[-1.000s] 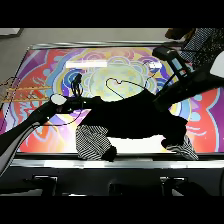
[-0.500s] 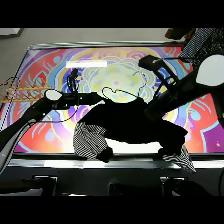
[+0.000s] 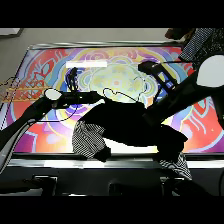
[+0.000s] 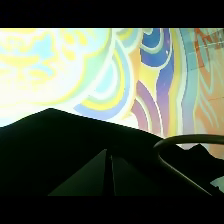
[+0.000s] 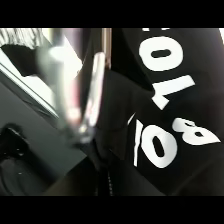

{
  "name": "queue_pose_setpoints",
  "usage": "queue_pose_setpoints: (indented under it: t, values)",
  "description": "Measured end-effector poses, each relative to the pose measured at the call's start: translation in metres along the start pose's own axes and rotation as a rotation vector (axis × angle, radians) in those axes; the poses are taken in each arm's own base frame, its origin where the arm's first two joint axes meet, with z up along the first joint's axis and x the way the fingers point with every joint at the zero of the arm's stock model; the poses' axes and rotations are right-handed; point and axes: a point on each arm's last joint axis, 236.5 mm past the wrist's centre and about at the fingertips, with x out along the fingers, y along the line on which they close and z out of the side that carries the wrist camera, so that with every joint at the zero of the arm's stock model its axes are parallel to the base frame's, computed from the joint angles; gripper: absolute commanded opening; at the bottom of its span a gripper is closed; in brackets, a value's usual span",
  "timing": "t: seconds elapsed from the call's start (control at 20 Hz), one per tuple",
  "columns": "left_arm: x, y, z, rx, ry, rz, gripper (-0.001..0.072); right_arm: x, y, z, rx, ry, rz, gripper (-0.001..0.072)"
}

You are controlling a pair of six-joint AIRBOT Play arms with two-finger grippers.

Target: Fold the clothes and pants, and hang the long-sleeved shirts on hangers.

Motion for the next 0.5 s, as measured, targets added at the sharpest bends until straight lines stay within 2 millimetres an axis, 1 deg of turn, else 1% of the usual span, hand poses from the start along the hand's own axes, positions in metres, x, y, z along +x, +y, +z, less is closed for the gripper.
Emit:
queue_pose_setpoints:
  t: [0.2, 0.5]
  values:
    - [-0.002, -0.001, 0.010, 0.023, -0.026, 0.007, 0.0022, 0.004, 0.004, 0.001, 0.006, 0.012, 0.025, 0.0018]
    - [-0.009, -0.015, 0.035, 0.081, -0.083, -0.005, 0.0022, 0.026, 0.003, 0.007, 0.020, 0.079, 0.070, 0.0018]
